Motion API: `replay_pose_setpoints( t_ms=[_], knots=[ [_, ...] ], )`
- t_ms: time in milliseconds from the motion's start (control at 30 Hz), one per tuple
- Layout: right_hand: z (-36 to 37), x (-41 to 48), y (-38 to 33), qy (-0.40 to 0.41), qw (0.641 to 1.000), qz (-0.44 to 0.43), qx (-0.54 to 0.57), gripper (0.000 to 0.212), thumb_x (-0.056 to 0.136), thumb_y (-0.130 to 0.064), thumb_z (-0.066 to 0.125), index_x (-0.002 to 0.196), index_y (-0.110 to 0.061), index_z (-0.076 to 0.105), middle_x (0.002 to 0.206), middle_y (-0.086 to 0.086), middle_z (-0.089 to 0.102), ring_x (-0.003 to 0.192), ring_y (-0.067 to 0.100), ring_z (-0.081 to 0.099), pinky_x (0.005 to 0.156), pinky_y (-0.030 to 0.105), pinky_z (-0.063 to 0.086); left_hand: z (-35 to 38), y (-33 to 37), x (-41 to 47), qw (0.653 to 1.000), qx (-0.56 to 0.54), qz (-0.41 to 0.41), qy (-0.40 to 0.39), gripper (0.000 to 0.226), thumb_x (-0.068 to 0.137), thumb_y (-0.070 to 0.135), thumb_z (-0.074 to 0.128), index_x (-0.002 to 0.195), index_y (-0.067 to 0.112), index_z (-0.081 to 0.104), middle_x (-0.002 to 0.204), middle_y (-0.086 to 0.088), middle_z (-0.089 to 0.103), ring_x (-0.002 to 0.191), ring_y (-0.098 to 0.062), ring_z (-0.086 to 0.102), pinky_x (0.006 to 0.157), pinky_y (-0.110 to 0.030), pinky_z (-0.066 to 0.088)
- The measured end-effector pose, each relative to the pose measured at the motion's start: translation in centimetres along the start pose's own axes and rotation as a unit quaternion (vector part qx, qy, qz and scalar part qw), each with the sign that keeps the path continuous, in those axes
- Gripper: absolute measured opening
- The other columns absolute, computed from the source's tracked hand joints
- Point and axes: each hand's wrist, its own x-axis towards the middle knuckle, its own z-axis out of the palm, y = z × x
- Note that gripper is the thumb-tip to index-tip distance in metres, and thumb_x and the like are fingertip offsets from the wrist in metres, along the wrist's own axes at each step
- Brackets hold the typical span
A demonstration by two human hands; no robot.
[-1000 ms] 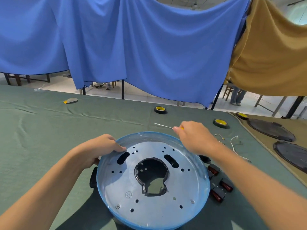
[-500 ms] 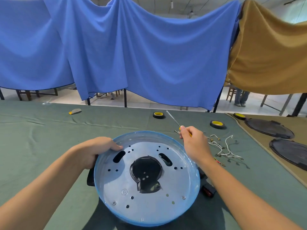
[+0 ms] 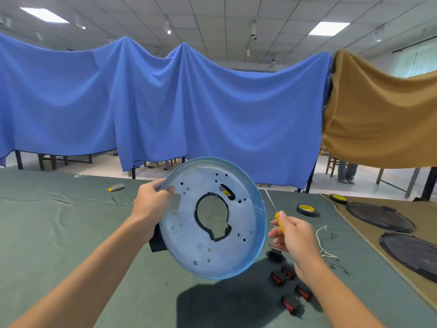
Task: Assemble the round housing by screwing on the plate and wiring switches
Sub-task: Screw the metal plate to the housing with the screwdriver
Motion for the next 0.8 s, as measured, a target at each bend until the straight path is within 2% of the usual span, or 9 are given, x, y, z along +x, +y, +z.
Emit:
replay_pose_setpoints(
  t_ms=[100, 200, 267, 400, 500, 567, 633, 733, 800],
  knots=[
    [-0.5, -0.5, 0.1, 0.003, 1.0, -0.006, 0.011, 0.034, 0.1, -0.032, 0.047, 0.089, -0.006, 0.065, 0.055, -0.001, 0.063, 0.049, 0.013, 0.052, 0.053, 0.028, 0.046, 0.8, 0.2, -0.5, 0.988, 0.068, 0.123, 0.062, 0.035, 0.094, 0.013, 0.057, 0.118, 0.036, 0.07, 0.09, 0.008, 0.072, 0.093, -0.028, 0.067, 0.084, -0.041, 0.055],
    [-0.8, -0.8, 0.3, 0.012, 1.0, 0.003, 0.028, 0.033, 0.101, -0.03, 0.047, 0.089, -0.005, 0.064, 0.056, 0.001, 0.062, 0.045, 0.012, 0.05, 0.047, 0.025, 0.04, 1.3, 0.1, -1.4, 0.929, 0.215, 0.273, 0.128, 0.05, 0.088, 0.01, 0.063, 0.132, 0.036, 0.062, 0.11, -0.003, 0.063, 0.107, -0.027, 0.055, 0.089, -0.042, 0.047],
    [-0.9, -1.0, 0.5, 0.003, 0.999, 0.013, 0.03, 0.033, 0.101, -0.031, 0.047, 0.089, -0.006, 0.063, 0.055, 0.001, 0.063, 0.044, 0.011, 0.051, 0.048, 0.026, 0.041, 1.6, -0.3, -2.1, 0.879, 0.286, 0.347, 0.157, 0.063, 0.077, 0.0, 0.071, 0.132, 0.028, 0.063, 0.117, -0.014, 0.058, 0.109, -0.037, 0.054, 0.085, -0.049, 0.047],
    [-0.8, -1.3, 1.2, -0.012, 1.0, 0.023, -0.008, 0.033, 0.101, -0.033, 0.045, 0.086, -0.008, 0.06, 0.053, 0.001, 0.065, 0.043, 0.009, 0.051, 0.048, 0.026, 0.038, 1.8, -2.0, -2.6, 0.773, 0.396, 0.454, 0.198, 0.078, 0.049, -0.015, 0.076, 0.122, 0.012, 0.071, 0.111, -0.031, 0.061, 0.093, -0.05, 0.061, 0.072, -0.054, 0.052],
    [-0.2, -1.9, 2.0, -0.023, 0.989, -0.005, -0.146, 0.039, 0.1, -0.036, 0.042, 0.078, -0.01, 0.06, 0.055, 0.0, 0.068, 0.05, 0.012, 0.056, 0.059, 0.031, 0.047, 1.6, -4.0, -2.2, 0.719, 0.449, 0.485, 0.216, 0.075, 0.05, -0.015, 0.076, 0.121, 0.01, 0.072, 0.109, -0.034, 0.062, 0.087, -0.05, 0.062, 0.069, -0.053, 0.052],
    [0.6, -2.6, 3.1, -0.034, 0.952, -0.049, -0.3, 0.04, 0.097, -0.04, 0.039, 0.073, -0.013, 0.057, 0.066, 0.001, 0.071, 0.073, 0.021, 0.062, 0.075, 0.036, 0.05, 1.5, -5.5, -1.8, 0.694, 0.477, 0.497, 0.208, 0.07, 0.058, -0.015, 0.067, 0.123, 0.011, 0.071, 0.109, -0.033, 0.062, 0.088, -0.049, 0.062, 0.07, -0.053, 0.051],
    [1.7, -3.3, 4.2, -0.036, 0.888, -0.101, -0.447, 0.036, 0.097, -0.045, 0.035, 0.082, -0.019, 0.053, 0.09, 0.004, 0.07, 0.095, 0.029, 0.059, 0.079, 0.036, 0.046, 1.3, -6.9, -1.5, 0.676, 0.495, 0.514, 0.184, 0.066, 0.066, -0.01, 0.055, 0.127, 0.013, 0.068, 0.109, -0.033, 0.061, 0.092, -0.049, 0.06, 0.074, -0.054, 0.051],
    [3.1, -3.8, 5.2, -0.016, 0.799, -0.164, -0.578, 0.032, 0.097, -0.043, 0.034, 0.103, -0.02, 0.057, 0.111, 0.002, 0.064, 0.109, 0.027, 0.051, 0.084, 0.037, 0.04, 1.0, -8.8, -1.2, 0.639, 0.511, 0.556, 0.146, 0.055, 0.089, -0.003, 0.032, 0.134, 0.018, 0.056, 0.112, -0.028, 0.059, 0.099, -0.046, 0.059, 0.081, -0.053, 0.048],
    [3.5, -3.7, 5.4, -0.01, 0.767, -0.19, -0.612, 0.03, 0.095, -0.037, 0.039, 0.105, -0.018, 0.06, 0.114, 0.005, 0.06, 0.111, 0.028, 0.047, 0.088, 0.038, 0.037, 0.6, -10.0, -0.8, 0.612, 0.503, 0.596, 0.132, 0.049, 0.095, 0.0, 0.038, 0.136, 0.02, 0.055, 0.116, -0.024, 0.055, 0.102, -0.044, 0.058, 0.086, -0.05, 0.047]
  ],
)
